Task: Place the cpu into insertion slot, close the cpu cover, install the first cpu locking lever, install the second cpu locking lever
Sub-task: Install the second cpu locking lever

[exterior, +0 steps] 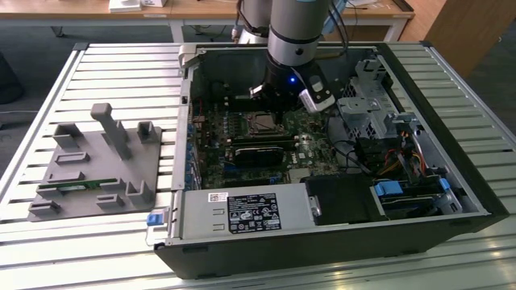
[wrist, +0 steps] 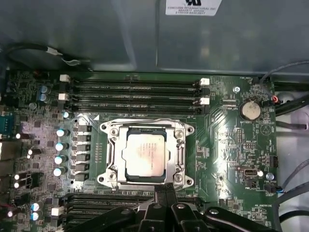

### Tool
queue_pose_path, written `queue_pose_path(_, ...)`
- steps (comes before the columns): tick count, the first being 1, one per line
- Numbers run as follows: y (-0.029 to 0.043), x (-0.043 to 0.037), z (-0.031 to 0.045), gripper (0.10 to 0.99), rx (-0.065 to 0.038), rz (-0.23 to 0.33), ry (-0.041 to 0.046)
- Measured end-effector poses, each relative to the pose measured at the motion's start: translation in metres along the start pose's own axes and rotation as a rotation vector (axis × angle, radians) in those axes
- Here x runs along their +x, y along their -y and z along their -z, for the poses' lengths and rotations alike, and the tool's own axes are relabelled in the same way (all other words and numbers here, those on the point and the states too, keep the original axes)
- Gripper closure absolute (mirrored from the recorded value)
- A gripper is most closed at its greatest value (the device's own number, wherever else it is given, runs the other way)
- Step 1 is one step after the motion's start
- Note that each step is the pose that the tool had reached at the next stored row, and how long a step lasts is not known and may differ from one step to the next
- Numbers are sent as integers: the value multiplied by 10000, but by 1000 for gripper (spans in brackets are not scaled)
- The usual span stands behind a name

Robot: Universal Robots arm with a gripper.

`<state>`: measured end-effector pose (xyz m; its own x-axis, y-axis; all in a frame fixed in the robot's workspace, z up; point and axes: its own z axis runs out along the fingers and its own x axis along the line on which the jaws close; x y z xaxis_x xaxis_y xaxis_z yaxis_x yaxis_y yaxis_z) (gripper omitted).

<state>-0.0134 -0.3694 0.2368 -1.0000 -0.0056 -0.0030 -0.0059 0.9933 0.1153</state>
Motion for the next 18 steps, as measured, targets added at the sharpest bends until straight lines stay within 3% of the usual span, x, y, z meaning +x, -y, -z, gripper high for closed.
queue_pose_path(5, 83, 36, 2, 980, -2, -3, 2)
queue_pose_path(15, 130, 298, -1, 980, -1, -2, 1)
queue_pose_path(18, 136, 325, -40, 980, -1, -1, -1)
